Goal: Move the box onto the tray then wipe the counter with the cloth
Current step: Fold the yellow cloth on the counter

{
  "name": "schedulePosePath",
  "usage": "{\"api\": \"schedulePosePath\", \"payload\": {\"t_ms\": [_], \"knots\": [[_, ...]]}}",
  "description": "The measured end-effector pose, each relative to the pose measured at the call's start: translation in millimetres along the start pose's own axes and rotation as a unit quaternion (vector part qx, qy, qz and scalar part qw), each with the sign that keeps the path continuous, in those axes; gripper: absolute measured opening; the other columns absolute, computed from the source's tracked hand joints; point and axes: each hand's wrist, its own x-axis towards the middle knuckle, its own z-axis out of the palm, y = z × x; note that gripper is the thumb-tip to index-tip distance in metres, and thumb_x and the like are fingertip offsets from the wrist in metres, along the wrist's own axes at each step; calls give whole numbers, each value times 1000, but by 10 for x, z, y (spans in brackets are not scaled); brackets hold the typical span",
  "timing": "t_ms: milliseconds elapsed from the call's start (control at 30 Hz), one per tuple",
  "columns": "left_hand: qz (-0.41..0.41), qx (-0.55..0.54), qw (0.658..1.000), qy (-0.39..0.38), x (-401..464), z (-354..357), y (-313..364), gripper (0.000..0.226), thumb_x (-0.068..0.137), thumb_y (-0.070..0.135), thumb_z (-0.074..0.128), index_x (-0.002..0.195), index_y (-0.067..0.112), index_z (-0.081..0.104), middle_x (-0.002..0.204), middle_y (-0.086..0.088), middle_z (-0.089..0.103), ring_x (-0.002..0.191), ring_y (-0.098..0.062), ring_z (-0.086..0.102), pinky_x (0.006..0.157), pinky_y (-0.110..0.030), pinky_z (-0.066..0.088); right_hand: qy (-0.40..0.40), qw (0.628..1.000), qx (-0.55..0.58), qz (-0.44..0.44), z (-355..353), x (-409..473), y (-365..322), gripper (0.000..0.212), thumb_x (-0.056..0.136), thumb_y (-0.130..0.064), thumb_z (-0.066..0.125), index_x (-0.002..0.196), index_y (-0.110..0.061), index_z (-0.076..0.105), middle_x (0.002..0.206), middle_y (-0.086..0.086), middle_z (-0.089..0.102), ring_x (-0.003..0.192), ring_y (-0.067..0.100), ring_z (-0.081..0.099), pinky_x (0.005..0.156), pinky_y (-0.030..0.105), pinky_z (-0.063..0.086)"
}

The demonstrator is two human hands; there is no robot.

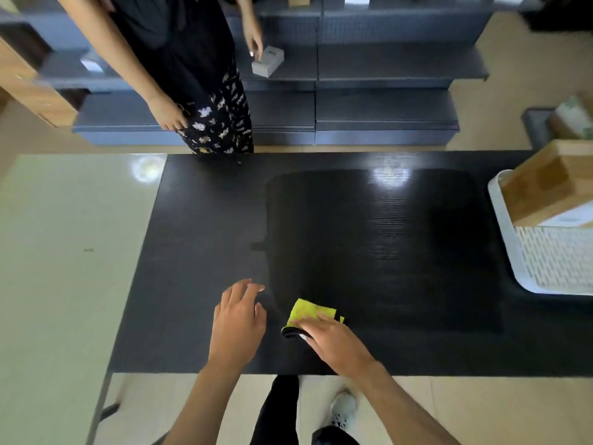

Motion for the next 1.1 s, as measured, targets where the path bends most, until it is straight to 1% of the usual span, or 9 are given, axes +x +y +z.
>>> {"api": "schedulePosePath", "payload": {"t_ms": [67,200,333,433,567,733,833,967,1100], "knots": [[4,-15,1000,-14,-128,-2,141,34,96,14,56,128,20,61,138,-3,56,125,-29,50,100,-46,48,8,994,93,52,-159,-188,15,34,108,-34,50,140,-29,60,134,-8,70,122,18,67,99,39,54],[-11,-131,989,-63,-369,31,535,32,99,20,54,131,24,57,130,2,58,117,-19,56,95,-31,47,155,967,167,111,-507,-506,-7,36,107,-24,56,143,-26,61,141,-13,67,125,11,66,106,32,52],[-72,-300,943,-127,-571,42,1099,25,99,40,55,124,35,58,105,17,69,102,-3,65,79,-10,44,254,938,176,158,-824,-770,-99,36,108,-31,51,144,-34,57,137,-15,68,119,7,67,103,20,51],[-89,-430,884,-160,-671,46,1529,23,95,52,60,113,39,62,108,12,73,106,-5,67,95,-31,52,285,931,155,165,-1013,-974,-178,39,107,-36,46,146,-38,53,133,-14,70,112,6,70,96,27,58],[-112,-544,818,-151,-725,50,1967,27,93,45,68,106,22,65,98,-11,75,97,-22,74,90,-55,58,287,925,197,150,-1181,-1136,-251,49,110,-26,50,153,-48,41,147,-28,54,129,-13,54,104,13,48],[-148,-530,833,-66,-560,75,2104,5,97,26,64,93,26,66,93,-7,74,92,-25,71,92,-54,56,191,924,279,177,-1317,-1133,-99,50,109,-34,48,157,-43,39,164,-26,35,149,-9,31,125,32,34],[-100,-499,857,-81,-343,-8,2112,13,99,22,60,92,31,68,90,-1,74,91,-22,70,92,-50,55,267,857,375,231,-1504,-1052,88,39,107,-26,55,141,-46,57,150,-22,54,140,-3,48,118,33,44],[-7,-519,842,-150,1,-136,2166,13,101,19,60,107,23,70,102,0,76,99,-16,71,89,-33,55,239,727,567,305,-1799,-889,374,54,104,-27,61,145,-56,44,146,-13,59,130,5,60,101,25,53],[-3,-560,810,-176,289,-183,2211,26,100,21,61,123,34,65,108,1,75,95,-3,70,73,-14,51,212,603,706,305,-1915,-743,579,69,101,-18,63,150,-59,37,145,-2,64,127,22,67,106,48,55]]}}
